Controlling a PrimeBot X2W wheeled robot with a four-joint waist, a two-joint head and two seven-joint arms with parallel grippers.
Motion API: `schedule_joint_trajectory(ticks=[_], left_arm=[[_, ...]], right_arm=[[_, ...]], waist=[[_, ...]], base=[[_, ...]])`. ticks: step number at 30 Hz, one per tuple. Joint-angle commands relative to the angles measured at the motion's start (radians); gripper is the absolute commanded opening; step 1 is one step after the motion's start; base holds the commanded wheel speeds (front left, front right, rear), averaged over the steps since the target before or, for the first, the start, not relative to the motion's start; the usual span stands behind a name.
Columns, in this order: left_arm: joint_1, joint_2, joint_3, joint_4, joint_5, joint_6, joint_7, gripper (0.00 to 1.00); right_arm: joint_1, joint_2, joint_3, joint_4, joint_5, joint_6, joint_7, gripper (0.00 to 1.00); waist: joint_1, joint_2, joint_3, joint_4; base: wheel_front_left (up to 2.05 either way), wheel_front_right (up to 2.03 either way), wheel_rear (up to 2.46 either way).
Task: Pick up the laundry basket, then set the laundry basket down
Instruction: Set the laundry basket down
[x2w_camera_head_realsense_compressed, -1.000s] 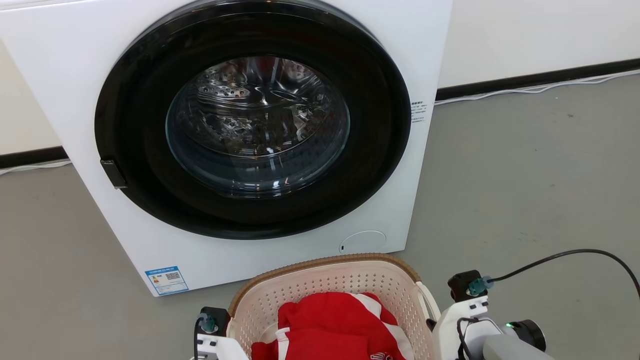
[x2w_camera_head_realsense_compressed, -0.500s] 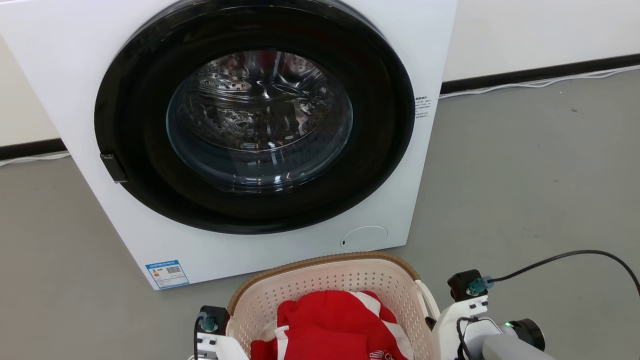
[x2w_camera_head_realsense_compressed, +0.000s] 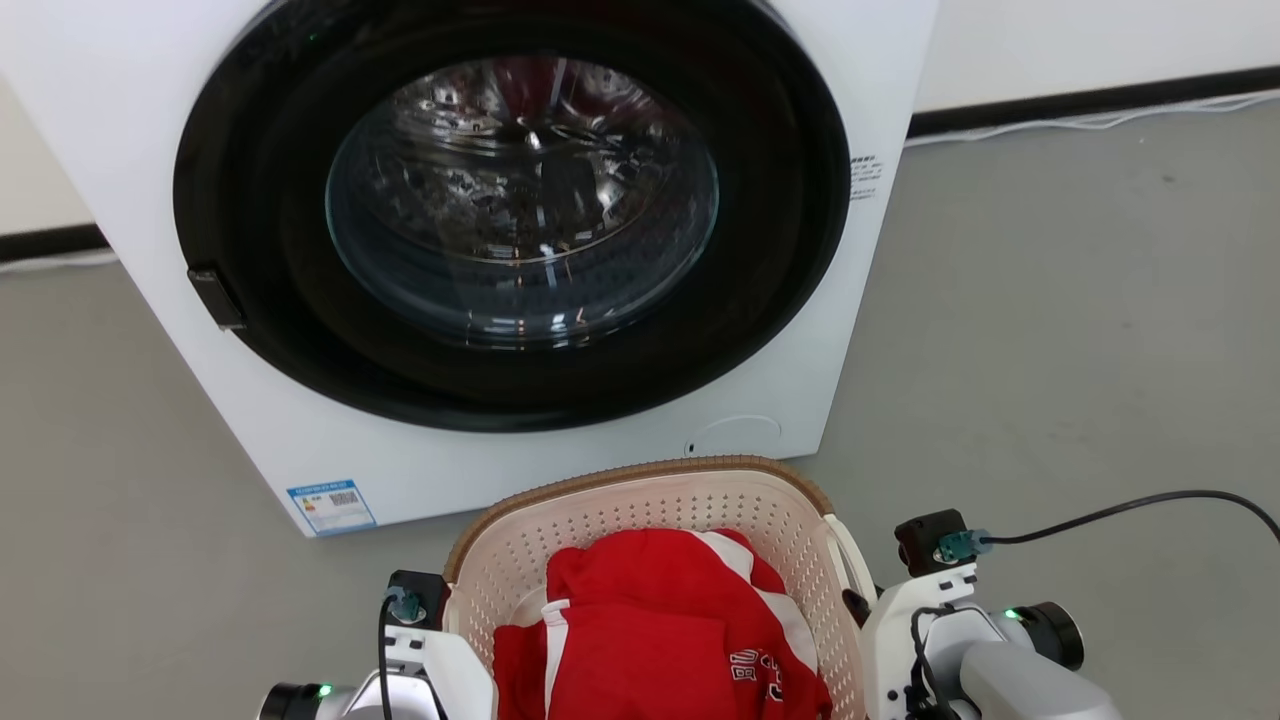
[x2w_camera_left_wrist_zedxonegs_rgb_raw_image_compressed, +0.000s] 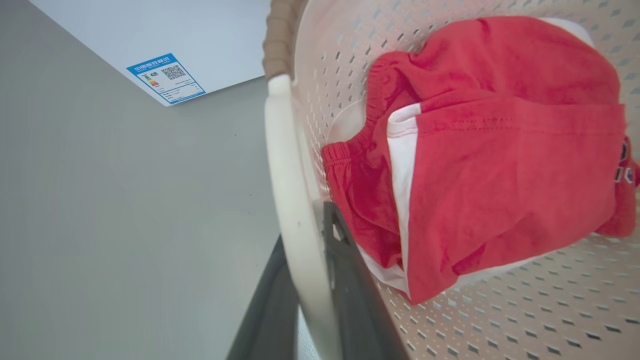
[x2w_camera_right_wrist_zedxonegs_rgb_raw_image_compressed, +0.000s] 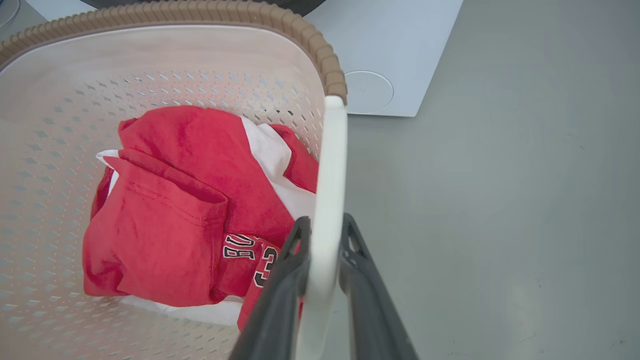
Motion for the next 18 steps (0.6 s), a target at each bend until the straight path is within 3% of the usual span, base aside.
schedule_joint_trajectory(ticks=[1,18], left_arm=[[-0.053,-0.001,0.007,-0.015,0.007,-0.001,-0.019,0.0],[-0.185,0.015,0.01,-0.011,0.019,0.041,-0.124,0.0]], right_arm=[[-0.028,0.019,0.012,-0.033,0.004,0.016,-0.026,0.0],[-0.125,-0.012,0.037,-0.046,0.015,0.016,-0.179,0.0]], waist=[[0.0,0.0,0.015,0.004],[0.0,0.0,0.294,0.033]], base=[[0.0,0.0,0.0],[0.0,0.0,0.0]])
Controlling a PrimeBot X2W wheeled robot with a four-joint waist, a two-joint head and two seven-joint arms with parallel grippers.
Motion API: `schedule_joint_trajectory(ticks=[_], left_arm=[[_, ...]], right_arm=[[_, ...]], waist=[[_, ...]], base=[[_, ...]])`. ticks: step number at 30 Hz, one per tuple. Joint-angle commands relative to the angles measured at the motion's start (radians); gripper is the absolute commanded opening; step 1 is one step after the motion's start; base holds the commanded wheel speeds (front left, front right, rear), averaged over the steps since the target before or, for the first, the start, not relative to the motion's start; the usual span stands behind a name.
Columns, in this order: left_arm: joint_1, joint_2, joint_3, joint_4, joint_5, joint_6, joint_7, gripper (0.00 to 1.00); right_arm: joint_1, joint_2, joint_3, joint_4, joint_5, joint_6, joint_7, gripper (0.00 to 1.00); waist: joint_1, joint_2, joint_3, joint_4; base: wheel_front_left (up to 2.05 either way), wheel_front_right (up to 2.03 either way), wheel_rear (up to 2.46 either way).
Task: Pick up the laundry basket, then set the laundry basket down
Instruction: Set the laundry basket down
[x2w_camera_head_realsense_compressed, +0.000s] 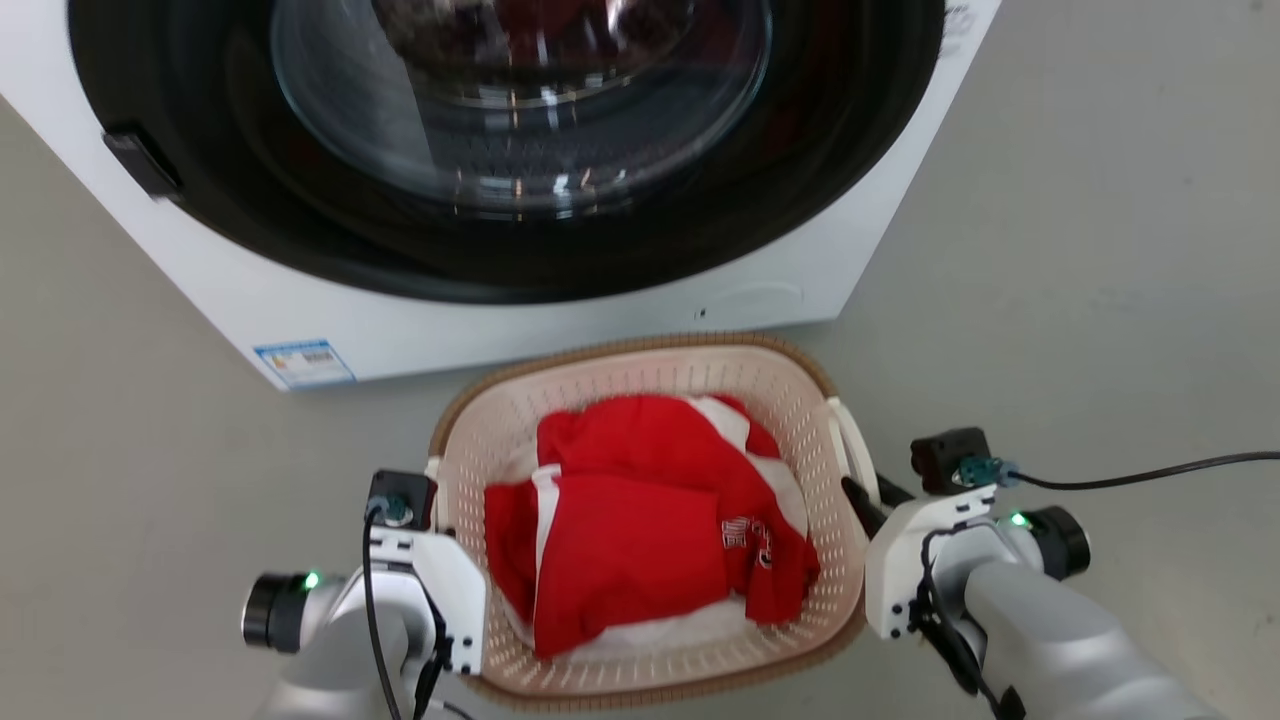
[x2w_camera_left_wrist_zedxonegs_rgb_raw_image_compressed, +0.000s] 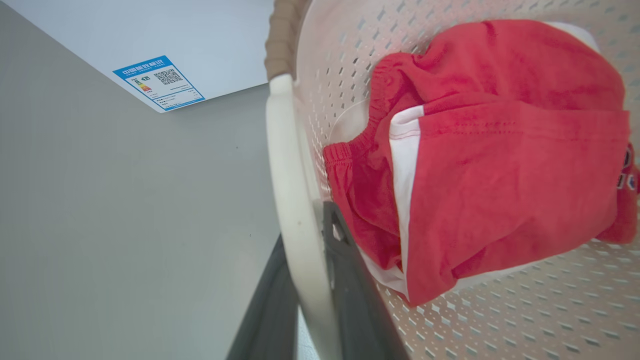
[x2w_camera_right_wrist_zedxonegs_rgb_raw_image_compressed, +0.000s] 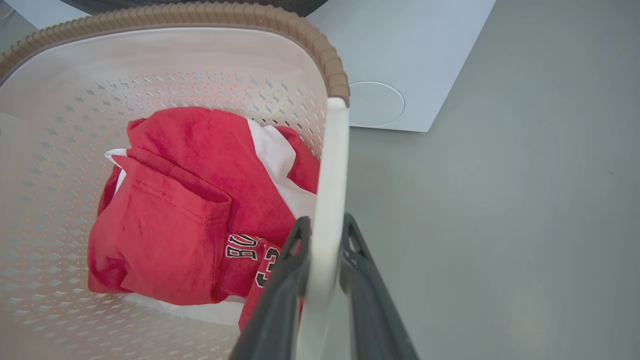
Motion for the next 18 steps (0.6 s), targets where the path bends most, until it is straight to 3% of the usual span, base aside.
schedule_joint_trajectory(ticks=[1,9,18], left_arm=[[-0.056,0.007,0.011,-0.013,0.019,0.006,-0.022,0.0],[-0.126,0.013,0.014,-0.015,0.034,0.018,-0.069,0.0],[-0.191,0.031,0.029,-0.043,0.053,0.04,-0.083,0.0]], right_arm=[[-0.022,0.013,0.01,-0.022,0.004,0.016,-0.028,0.0],[-0.09,-0.009,-0.022,-0.026,-0.016,0.016,-0.058,0.0],[-0.132,-0.039,-0.123,-0.078,-0.104,0.016,-0.059,0.0]], waist=[[0.0,0.0,0.055,0.009],[0.0,0.0,0.214,0.02],[0.0,0.0,0.346,0.024]], base=[[0.0,0.0,0.0],[0.0,0.0,0.0],[0.0,0.0,0.0]])
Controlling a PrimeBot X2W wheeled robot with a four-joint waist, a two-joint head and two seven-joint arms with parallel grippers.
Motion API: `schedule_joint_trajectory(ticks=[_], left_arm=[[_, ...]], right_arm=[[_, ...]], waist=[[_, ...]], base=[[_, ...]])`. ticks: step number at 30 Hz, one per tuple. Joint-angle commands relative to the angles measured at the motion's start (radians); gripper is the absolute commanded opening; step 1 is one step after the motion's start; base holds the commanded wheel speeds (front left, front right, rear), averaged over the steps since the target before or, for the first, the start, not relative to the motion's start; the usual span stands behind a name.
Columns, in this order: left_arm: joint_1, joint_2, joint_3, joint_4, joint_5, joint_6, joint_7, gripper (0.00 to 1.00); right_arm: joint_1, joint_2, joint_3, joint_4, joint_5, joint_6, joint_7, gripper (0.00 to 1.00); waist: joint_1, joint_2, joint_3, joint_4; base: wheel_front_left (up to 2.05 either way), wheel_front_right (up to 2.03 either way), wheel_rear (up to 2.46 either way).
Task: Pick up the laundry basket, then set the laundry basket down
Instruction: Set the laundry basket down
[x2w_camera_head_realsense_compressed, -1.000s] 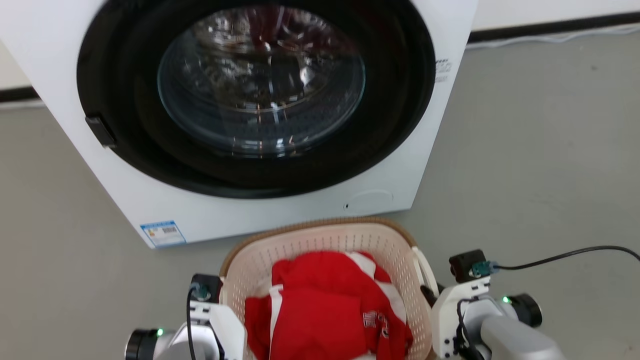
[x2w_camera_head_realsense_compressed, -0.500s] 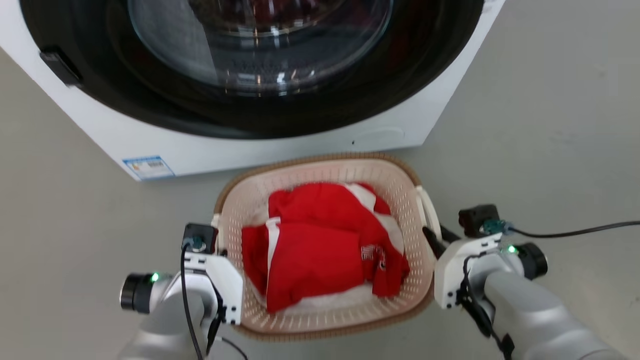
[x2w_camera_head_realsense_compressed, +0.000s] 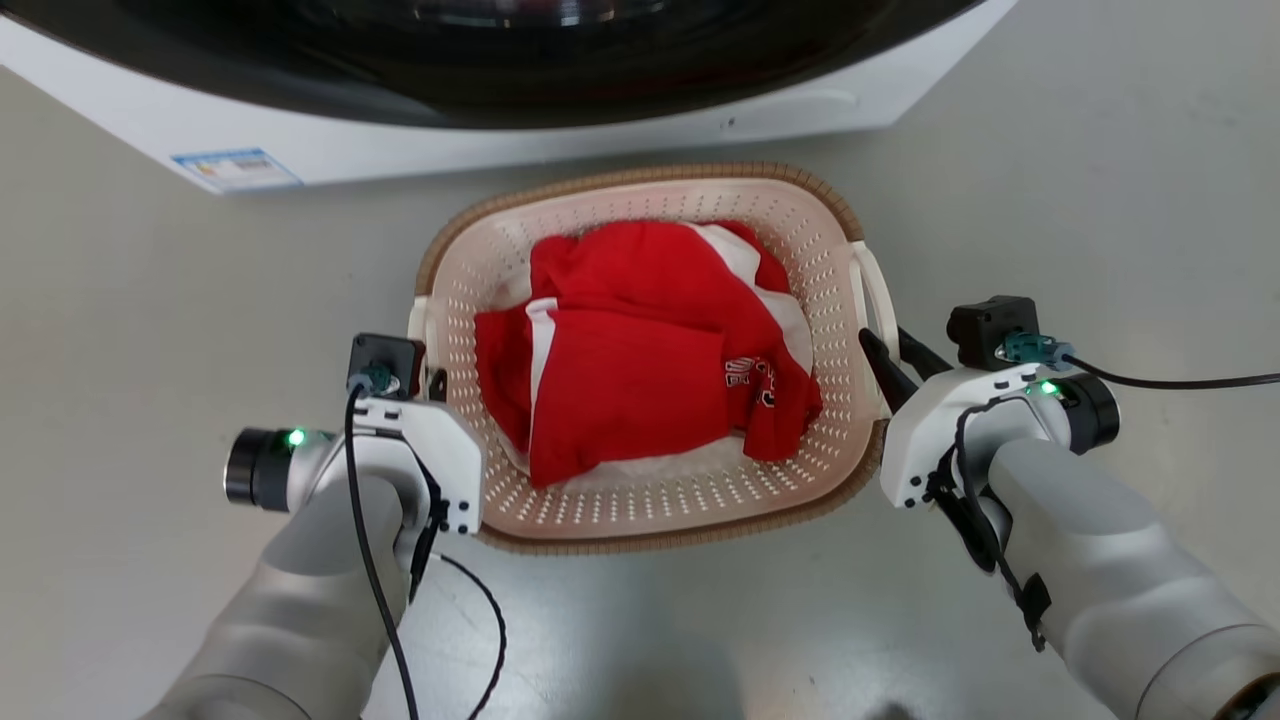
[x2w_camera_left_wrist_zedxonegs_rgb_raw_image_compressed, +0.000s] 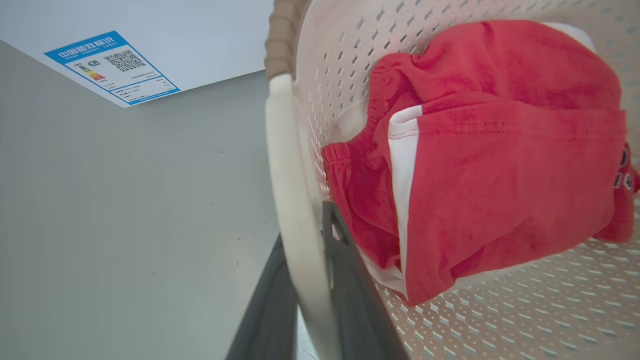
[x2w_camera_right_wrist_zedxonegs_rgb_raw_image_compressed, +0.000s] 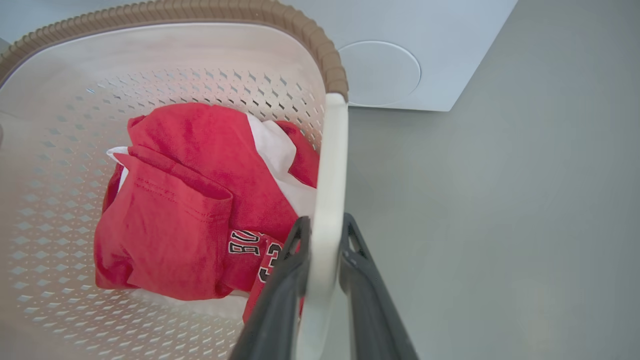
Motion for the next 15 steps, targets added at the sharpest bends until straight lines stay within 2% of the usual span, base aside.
schedule_joint_trajectory(ticks=[1,15], left_arm=[[-0.026,0.022,0.013,-0.027,0.031,0.011,-0.013,0.0],[-0.061,0.085,0.12,-0.192,0.141,0.071,-0.014,0.0]], right_arm=[[0.008,0.008,-0.003,-0.022,-0.027,0.015,-0.022,0.0],[-0.022,0.005,-0.179,-0.086,-0.185,0.015,-0.022,0.0]], waist=[[0.0,0.0,0.052,0.004],[0.0,0.0,0.195,-0.005]], base=[[0.0,0.0,0.0],[0.0,0.0,0.0]])
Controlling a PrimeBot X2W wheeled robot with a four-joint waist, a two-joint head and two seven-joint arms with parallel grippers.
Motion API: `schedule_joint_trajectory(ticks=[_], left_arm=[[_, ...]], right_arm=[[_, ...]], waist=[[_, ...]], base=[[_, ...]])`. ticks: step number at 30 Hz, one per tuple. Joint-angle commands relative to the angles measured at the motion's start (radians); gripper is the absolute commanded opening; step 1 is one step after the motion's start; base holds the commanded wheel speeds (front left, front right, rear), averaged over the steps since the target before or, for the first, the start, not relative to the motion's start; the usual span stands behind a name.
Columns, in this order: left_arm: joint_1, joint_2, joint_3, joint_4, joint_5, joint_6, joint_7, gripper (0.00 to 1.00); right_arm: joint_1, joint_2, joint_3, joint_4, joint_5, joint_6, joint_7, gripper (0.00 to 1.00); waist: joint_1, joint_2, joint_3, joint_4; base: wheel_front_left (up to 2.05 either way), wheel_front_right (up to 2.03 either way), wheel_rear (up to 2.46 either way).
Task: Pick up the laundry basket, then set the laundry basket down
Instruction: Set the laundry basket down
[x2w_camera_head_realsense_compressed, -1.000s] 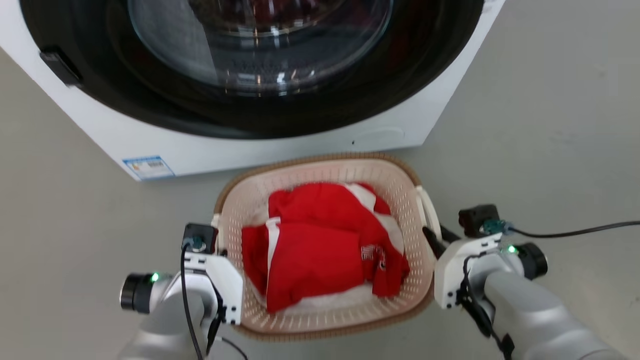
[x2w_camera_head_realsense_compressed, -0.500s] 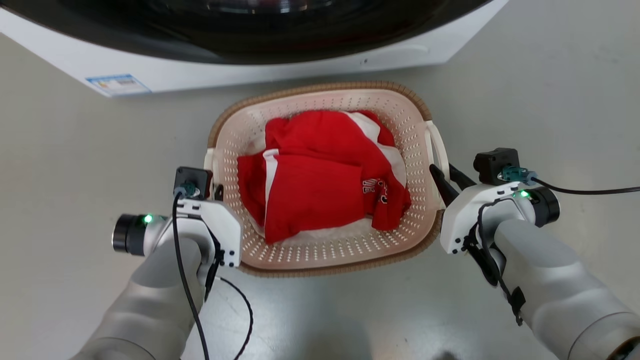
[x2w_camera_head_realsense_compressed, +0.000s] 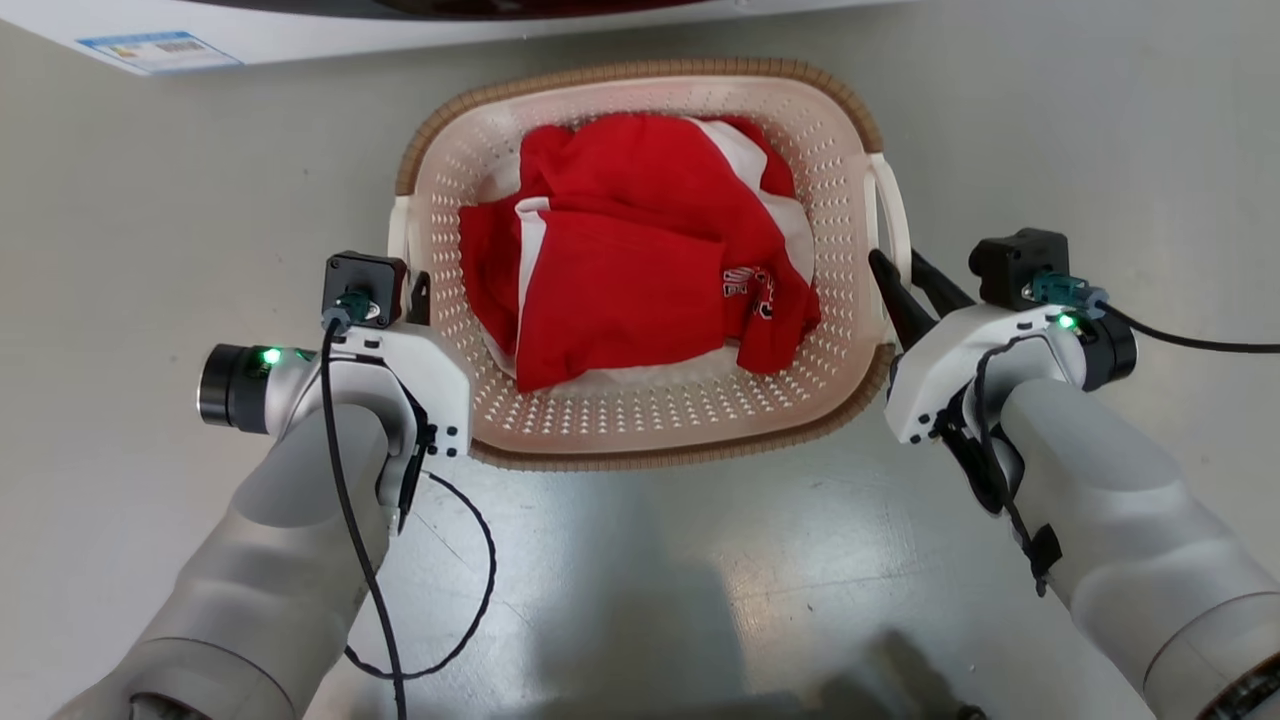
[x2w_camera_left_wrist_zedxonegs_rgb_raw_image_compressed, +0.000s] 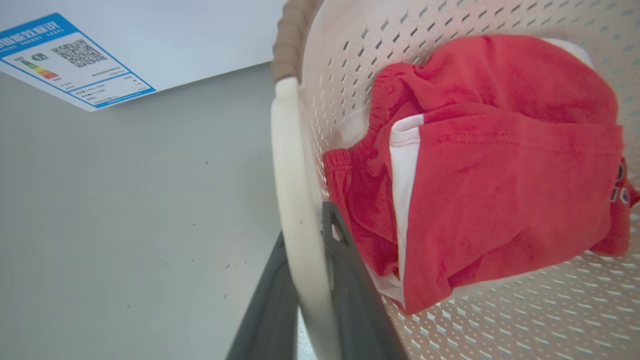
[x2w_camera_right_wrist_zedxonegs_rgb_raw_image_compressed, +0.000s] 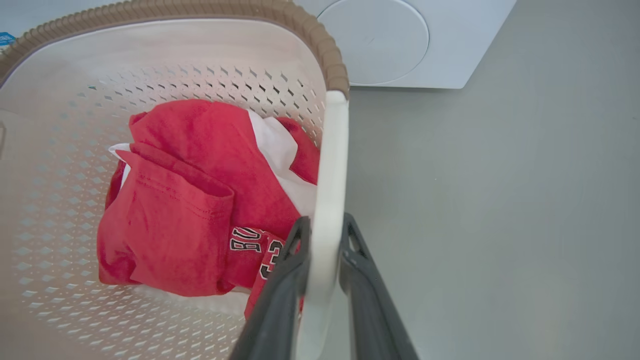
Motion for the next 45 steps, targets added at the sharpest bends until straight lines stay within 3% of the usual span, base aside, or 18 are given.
schedule_joint_trajectory(ticks=[1,20,42,43,44,45], left_arm=[[-0.013,0.021,0.022,-0.024,0.028,0.005,-0.014,0.0],[-0.013,0.021,0.179,-0.106,0.186,0.01,-0.014,0.0],[-0.022,0.001,0.285,-0.056,0.282,-0.011,-0.014,0.0],[-0.02,-0.003,0.291,-0.043,0.281,-0.003,-0.014,0.63],[-0.021,-0.006,0.293,-0.031,0.282,0.0,-0.014,1.0],[-0.024,-0.008,0.298,-0.031,0.286,0.006,-0.014,1.0]], right_arm=[[0.015,0.017,-0.004,-0.03,-0.033,0.015,-0.014,0.0],[0.057,0.041,-0.245,-0.136,-0.256,0.015,-0.014,0.0],[0.071,0.076,-0.315,-0.086,-0.303,0.015,-0.014,0.03],[0.067,0.076,-0.328,-0.083,-0.311,0.015,-0.014,0.67],[0.065,0.076,-0.344,-0.078,-0.317,0.015,-0.014,1.0],[0.065,0.078,-0.354,-0.07,-0.325,0.015,-0.014,1.0]], waist=[[0.0,0.0,0.02,-0.004],[0.0,0.0,0.095,-0.003],[0.0,0.0,0.109,-0.005],[0.0,0.0,0.109,-0.006],[0.0,0.0,0.109,-0.006],[0.0,0.0,0.109,-0.005]], base=[[0.0,0.0,0.0],[0.0,0.0,0.0],[0.0,0.0,0.0],[0.0,0.0,0.0],[0.0,0.0,0.0],[0.0,0.0,0.0]])
